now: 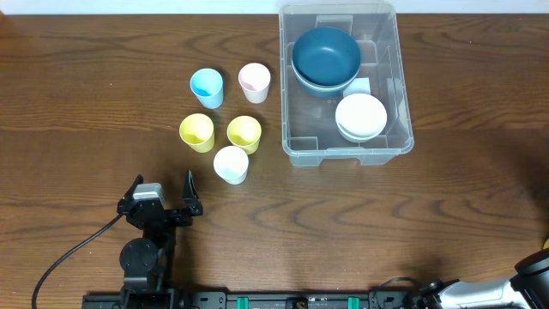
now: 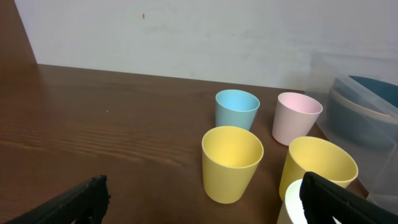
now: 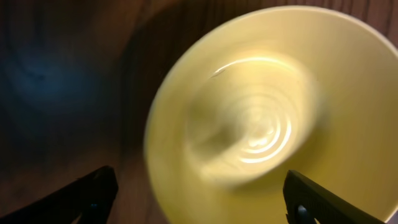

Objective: Pack container
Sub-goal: 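Grasp the yellow bowl rim with the right gripper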

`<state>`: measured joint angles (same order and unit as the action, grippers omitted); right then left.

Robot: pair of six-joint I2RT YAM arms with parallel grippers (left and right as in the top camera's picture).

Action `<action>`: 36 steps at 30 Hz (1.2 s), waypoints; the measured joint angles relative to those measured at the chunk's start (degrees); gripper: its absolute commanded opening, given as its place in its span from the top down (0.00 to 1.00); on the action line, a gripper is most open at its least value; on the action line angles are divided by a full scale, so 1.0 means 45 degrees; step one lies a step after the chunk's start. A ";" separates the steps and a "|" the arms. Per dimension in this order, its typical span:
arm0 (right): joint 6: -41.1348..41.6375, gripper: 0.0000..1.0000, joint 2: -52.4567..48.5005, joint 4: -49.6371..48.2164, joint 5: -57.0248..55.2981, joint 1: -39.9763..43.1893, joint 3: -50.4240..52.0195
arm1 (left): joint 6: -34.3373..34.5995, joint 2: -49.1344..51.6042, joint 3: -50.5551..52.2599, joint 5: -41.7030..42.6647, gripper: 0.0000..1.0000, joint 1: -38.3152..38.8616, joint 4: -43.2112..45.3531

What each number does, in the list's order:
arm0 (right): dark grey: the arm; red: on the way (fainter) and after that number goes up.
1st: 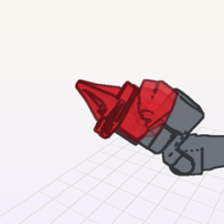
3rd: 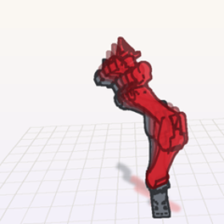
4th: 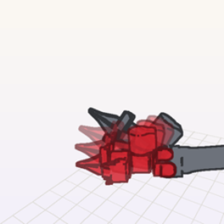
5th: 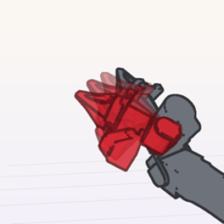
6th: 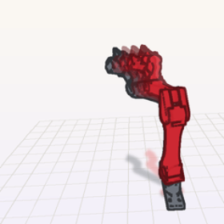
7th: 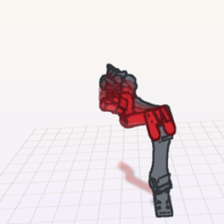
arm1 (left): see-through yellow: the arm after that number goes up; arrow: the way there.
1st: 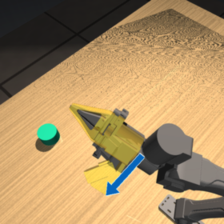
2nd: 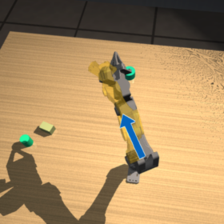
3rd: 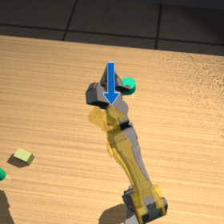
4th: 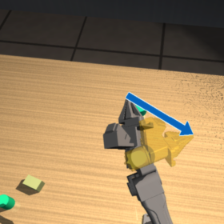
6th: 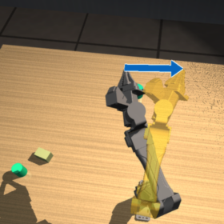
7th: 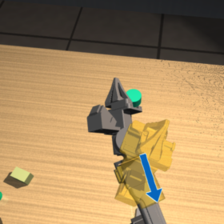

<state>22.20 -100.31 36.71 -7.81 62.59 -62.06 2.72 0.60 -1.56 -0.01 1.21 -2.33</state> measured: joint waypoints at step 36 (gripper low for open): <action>-0.0466 0.99 -0.1078 0.1923 0.2618 -0.0787 -0.3881 | 0.0000 0.0000 0.0000 0.0000 0.02 0.0000 0.0000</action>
<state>20.10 -105.16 45.36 3.97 59.05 -79.53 2.72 0.60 -1.56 -0.01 1.21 -2.33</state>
